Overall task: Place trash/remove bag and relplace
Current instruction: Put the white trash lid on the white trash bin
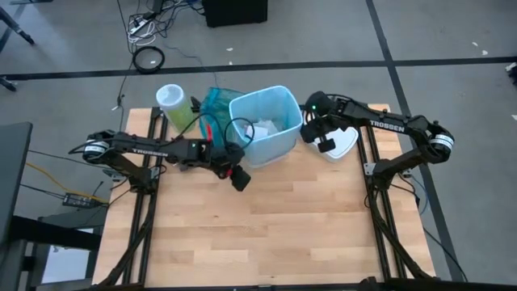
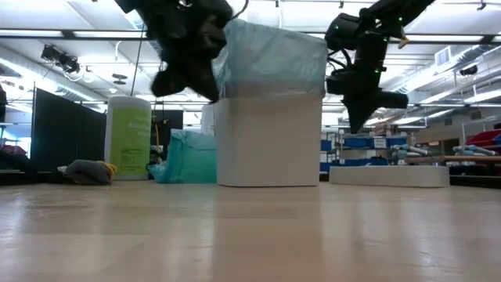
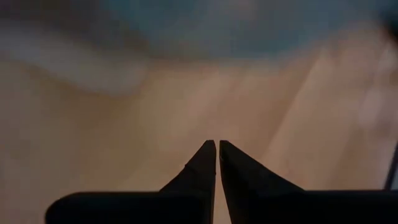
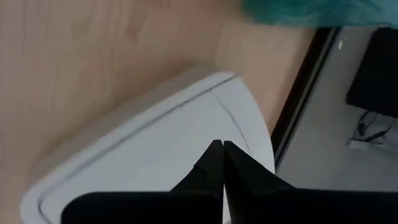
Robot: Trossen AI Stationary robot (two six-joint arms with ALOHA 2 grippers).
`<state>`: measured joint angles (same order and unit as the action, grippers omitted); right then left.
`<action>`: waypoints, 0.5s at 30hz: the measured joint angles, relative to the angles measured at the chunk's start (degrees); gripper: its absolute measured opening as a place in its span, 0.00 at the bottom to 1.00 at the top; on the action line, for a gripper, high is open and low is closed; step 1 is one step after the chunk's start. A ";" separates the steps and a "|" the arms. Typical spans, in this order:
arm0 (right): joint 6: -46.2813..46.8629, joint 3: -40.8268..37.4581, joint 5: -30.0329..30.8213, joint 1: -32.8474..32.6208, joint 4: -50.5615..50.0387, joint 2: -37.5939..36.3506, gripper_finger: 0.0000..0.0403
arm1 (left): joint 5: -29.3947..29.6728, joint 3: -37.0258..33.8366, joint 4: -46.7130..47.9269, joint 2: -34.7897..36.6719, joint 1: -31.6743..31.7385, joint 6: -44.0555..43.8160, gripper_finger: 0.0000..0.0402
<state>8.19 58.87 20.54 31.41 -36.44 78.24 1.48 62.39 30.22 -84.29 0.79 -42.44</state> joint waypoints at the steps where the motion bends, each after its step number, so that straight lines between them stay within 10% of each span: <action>1: -2.39 0.00 1.90 0.54 -1.21 -0.20 0.00 | -0.76 0.00 1.80 0.34 -0.54 -0.23 0.07; 5: -10.11 0.00 4.07 5.73 -5.44 -2.18 0.00 | -0.89 0.00 6.33 3.30 -2.34 -1.82 0.07; 15: -7.41 -0.36 -13.92 24.50 -15.31 -4.58 0.03 | 6.72 0.09 4.61 16.07 -2.75 -4.53 0.07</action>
<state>0.78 58.51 6.63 55.91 -51.75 73.66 8.20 62.48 34.83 -68.22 -1.97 -46.97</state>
